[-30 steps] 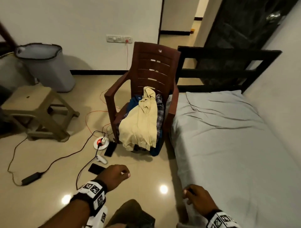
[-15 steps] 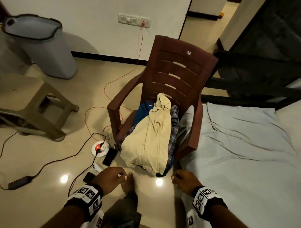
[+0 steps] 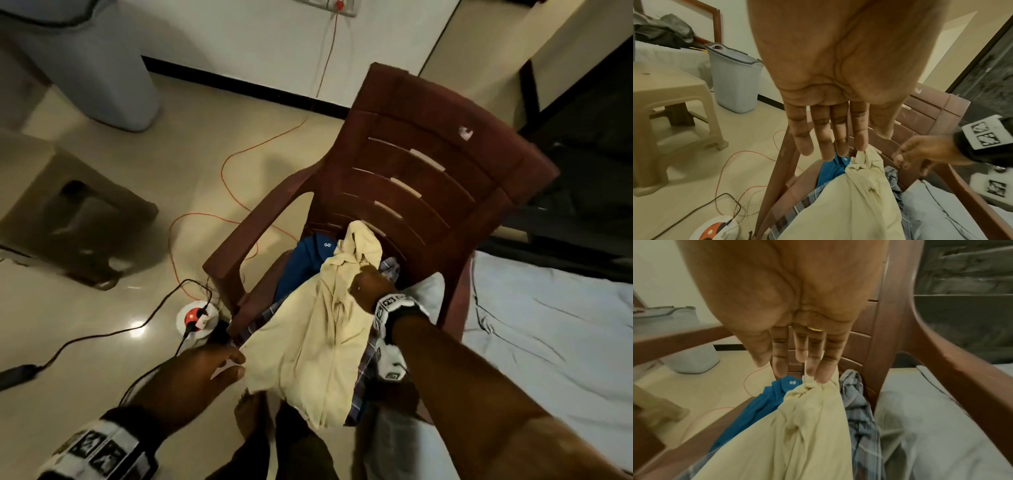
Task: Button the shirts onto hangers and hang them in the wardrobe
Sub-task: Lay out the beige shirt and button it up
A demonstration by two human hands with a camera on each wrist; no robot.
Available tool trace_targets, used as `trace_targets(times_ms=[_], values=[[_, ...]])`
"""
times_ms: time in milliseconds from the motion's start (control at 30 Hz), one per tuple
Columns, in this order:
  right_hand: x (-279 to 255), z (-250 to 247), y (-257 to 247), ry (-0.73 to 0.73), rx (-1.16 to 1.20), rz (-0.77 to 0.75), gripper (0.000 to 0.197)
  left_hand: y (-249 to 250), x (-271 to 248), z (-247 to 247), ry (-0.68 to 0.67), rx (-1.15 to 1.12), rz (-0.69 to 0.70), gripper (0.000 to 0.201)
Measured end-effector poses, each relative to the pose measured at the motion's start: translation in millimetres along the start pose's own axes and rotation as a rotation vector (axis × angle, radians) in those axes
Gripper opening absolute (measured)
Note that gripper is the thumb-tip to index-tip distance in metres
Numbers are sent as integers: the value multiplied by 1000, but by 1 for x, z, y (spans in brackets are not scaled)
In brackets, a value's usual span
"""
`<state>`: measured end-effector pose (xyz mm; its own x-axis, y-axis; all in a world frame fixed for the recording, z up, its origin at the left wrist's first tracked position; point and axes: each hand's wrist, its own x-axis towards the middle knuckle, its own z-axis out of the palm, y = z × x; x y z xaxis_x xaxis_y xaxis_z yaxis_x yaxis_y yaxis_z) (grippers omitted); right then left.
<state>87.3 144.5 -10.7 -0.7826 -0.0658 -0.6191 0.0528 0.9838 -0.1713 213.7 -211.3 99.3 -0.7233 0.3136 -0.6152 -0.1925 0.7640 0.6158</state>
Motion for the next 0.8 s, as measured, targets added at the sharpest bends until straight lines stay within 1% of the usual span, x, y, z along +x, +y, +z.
trace_targets(times_ms=[67, 100, 167, 200, 267, 367, 400, 433, 467, 533, 600, 667, 733, 800], values=[[45, -6, 11, -12, -145, -28, 40, 2, 8, -1, -7, -26, -43, 21], [66, -8, 16, 8, -201, -34, 39, 0, 15, -2, 7, -50, -67, 24], [98, -12, 22, 81, -257, -29, 38, -1, 25, -5, 31, -91, -125, 19], [109, -16, 23, 102, -282, -10, 41, -1, 28, -6, 46, -87, -141, 18], [141, -22, 28, 117, -261, 50, 48, -4, 39, -5, 49, -74, -172, 19], [185, -8, 53, 129, -147, 22, 63, -7, 48, 1, 4, -96, -211, 22], [191, -8, 58, 101, -127, 47, 64, -9, 51, 3, 1, -116, -217, 29], [194, -4, 62, 85, -130, 48, 62, -11, 53, 4, 15, -133, -228, 35], [194, -3, 63, 65, -147, 34, 60, -10, 53, 5, 14, -137, -243, 31], [187, -1, 60, 71, -133, -15, 62, -8, 55, 3, 11, -128, -245, 18], [167, -7, 51, 110, -81, -41, 61, -2, 54, 1, 45, -129, -227, 17], [131, -12, 43, 174, -8, -80, 55, 8, 55, -3, 77, -108, -188, 19], [82, -16, 33, 292, 83, -98, 46, 21, 57, -8, 124, -106, -139, 20], [30, -14, 24, 484, 223, -132, 44, 34, 59, -14, 150, -140, -84, 14]])
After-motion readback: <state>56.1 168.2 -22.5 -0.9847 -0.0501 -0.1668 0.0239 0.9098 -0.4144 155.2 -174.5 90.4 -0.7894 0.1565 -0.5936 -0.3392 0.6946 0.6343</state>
